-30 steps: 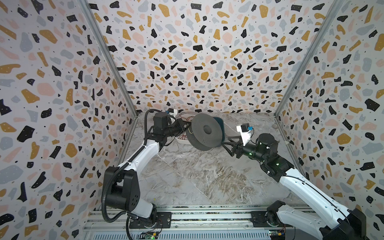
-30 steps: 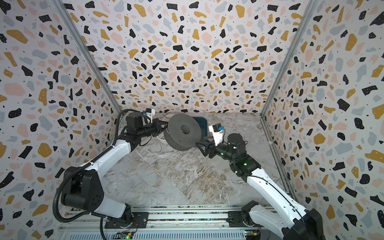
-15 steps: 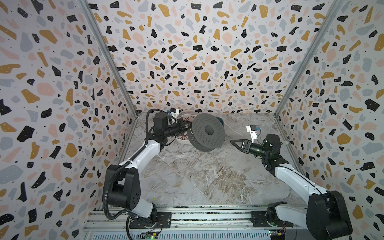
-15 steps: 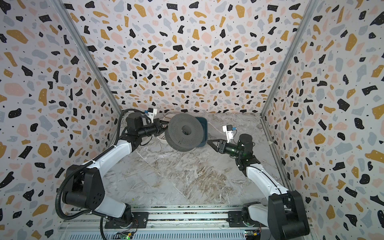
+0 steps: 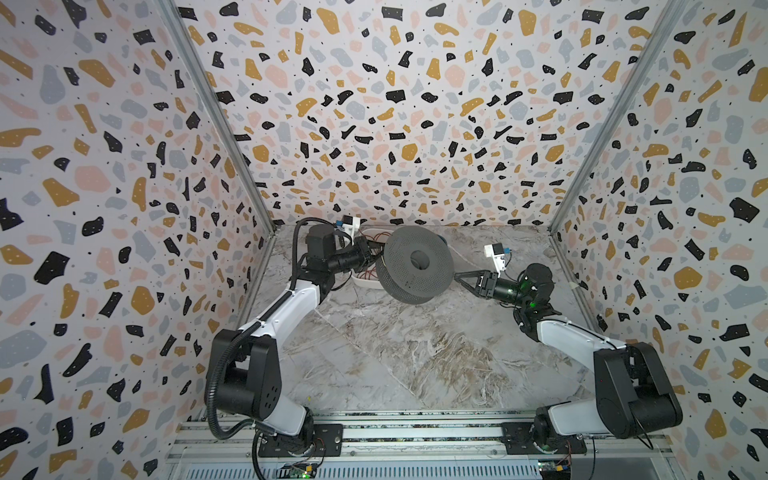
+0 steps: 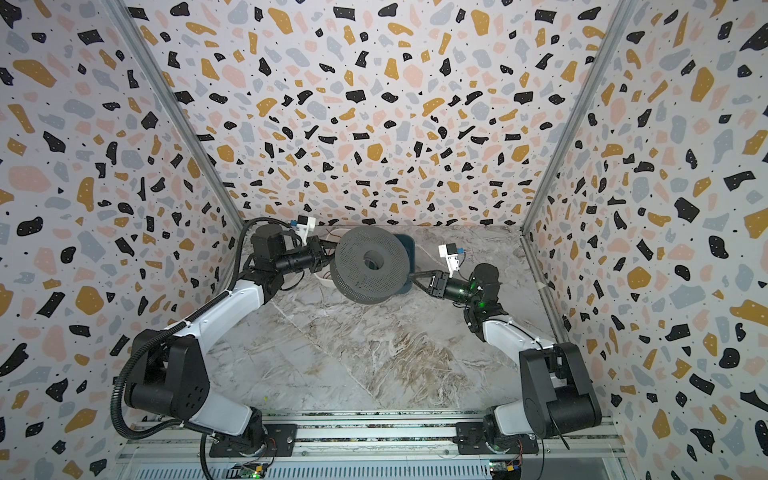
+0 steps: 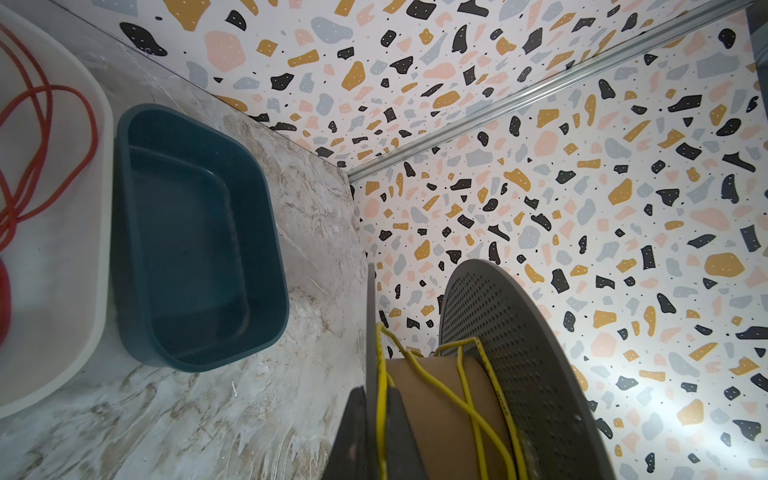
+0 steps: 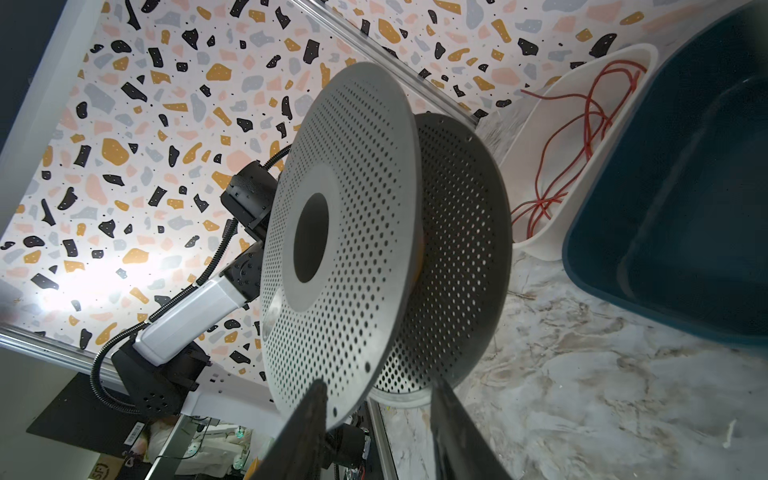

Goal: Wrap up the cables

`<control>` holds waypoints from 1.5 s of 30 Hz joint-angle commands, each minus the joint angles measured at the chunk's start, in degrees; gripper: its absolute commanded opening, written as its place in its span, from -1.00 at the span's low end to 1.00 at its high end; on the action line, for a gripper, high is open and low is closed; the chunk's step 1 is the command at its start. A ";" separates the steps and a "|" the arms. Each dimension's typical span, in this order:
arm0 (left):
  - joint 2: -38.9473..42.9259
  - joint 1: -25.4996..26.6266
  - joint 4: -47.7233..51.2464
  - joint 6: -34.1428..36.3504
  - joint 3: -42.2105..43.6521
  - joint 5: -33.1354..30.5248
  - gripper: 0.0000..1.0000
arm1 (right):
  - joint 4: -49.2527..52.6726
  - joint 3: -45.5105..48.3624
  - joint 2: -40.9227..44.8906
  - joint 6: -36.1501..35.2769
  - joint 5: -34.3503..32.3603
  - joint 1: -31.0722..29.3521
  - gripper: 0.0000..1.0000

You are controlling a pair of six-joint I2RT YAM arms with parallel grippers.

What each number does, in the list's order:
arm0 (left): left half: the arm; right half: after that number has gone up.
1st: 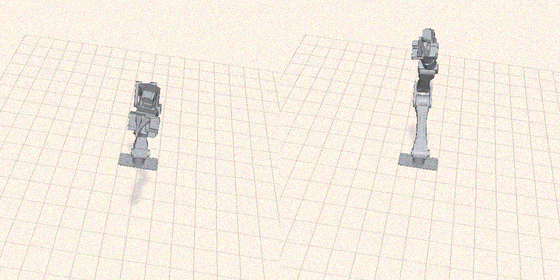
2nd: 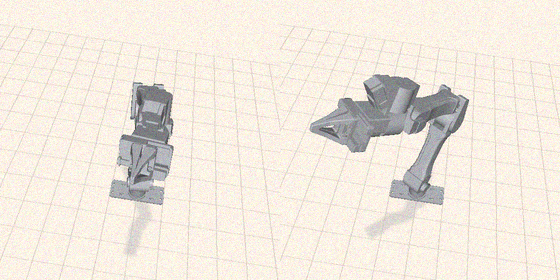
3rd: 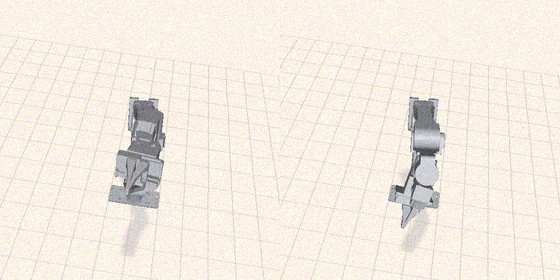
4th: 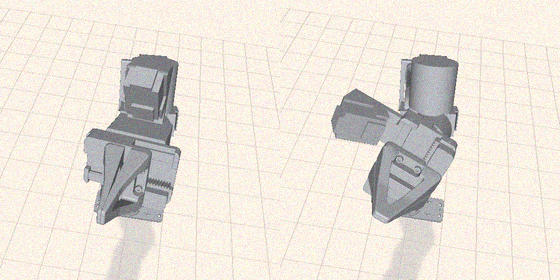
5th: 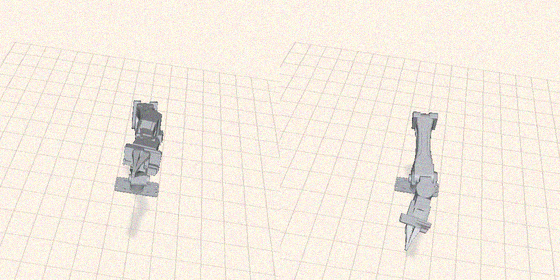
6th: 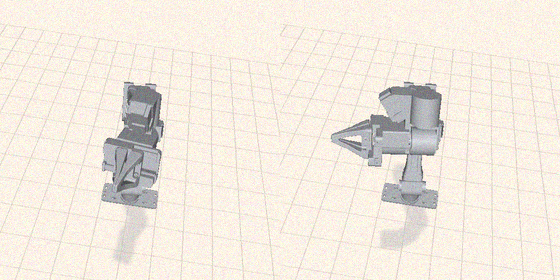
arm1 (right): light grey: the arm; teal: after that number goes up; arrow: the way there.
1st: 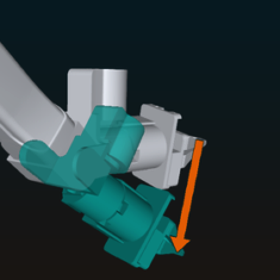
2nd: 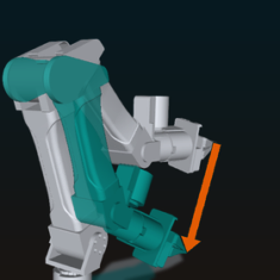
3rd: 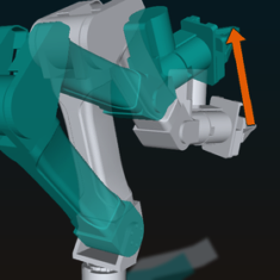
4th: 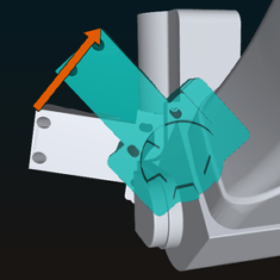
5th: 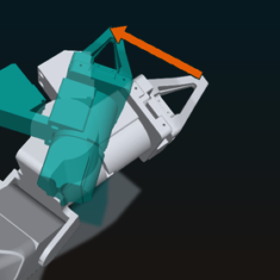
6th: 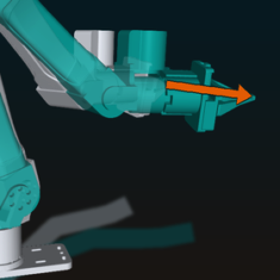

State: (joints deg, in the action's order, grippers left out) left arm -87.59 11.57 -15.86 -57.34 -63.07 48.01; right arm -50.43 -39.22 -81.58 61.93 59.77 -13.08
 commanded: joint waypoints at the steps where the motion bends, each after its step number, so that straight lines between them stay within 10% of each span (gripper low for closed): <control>1: 2.56 -0.32 -8.28 -3.13 0.86 3.33 -1.00 | -2.41 -3.13 -0.22 1.17 1.74 -0.65 -0.17; 32: 3.13 -0.24 -2.37 1.40 1.92 2.96 -1.00 | -18.43 -5.62 -6.92 15.05 -0.06 -3.89 -1.00; 45: 1.17 -0.32 6.84 6.28 0.21 0.88 -0.30 | -28.79 -1.84 -8.96 30.00 -2.79 -0.87 -1.00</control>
State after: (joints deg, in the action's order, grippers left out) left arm -86.02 11.00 -8.78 -52.07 -60.07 48.31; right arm -73.01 -41.69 -90.98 88.29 58.65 -14.85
